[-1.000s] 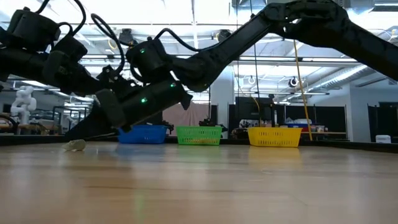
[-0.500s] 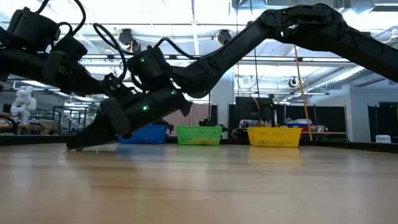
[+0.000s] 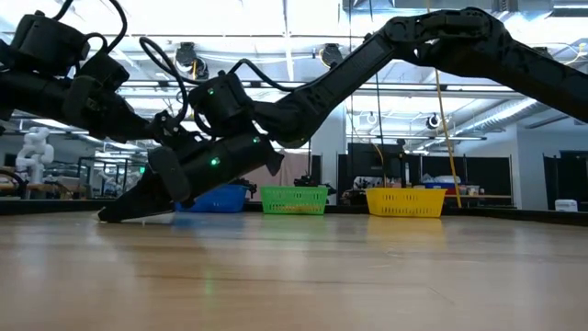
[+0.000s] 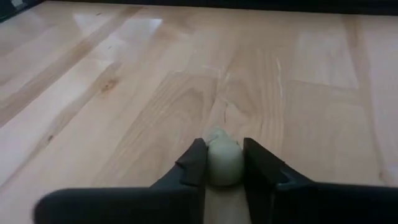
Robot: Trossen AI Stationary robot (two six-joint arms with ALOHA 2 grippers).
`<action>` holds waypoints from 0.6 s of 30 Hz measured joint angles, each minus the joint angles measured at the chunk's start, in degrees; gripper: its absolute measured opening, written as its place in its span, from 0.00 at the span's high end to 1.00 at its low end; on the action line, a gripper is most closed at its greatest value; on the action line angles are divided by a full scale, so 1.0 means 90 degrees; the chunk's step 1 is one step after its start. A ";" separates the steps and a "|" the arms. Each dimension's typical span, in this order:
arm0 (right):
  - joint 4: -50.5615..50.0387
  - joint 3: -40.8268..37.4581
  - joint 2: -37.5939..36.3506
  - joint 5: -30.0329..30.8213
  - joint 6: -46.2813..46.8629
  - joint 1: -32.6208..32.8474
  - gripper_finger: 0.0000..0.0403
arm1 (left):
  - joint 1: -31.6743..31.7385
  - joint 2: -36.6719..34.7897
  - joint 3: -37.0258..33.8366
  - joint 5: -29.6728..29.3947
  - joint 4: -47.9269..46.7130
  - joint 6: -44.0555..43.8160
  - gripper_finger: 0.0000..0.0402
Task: Sort Halloween decoration
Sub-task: Put the grey skull toy into the yellow basket
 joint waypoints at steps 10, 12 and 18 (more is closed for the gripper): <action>-0.0081 -0.0007 -0.0072 -0.0033 0.0167 -0.0070 0.90 | 0.0000 0.0000 -0.0001 -0.0016 0.0000 -0.0019 1.00; -0.0148 -0.0017 -0.0147 -0.0022 0.0243 -0.0092 0.90 | 0.0000 0.0000 0.0000 -0.0031 -0.0002 -0.0017 1.00; -0.0505 -0.0040 -0.0494 0.0376 0.0183 -0.0209 0.90 | 0.0000 -0.0010 -0.0002 -0.0044 -0.0002 -0.0015 1.00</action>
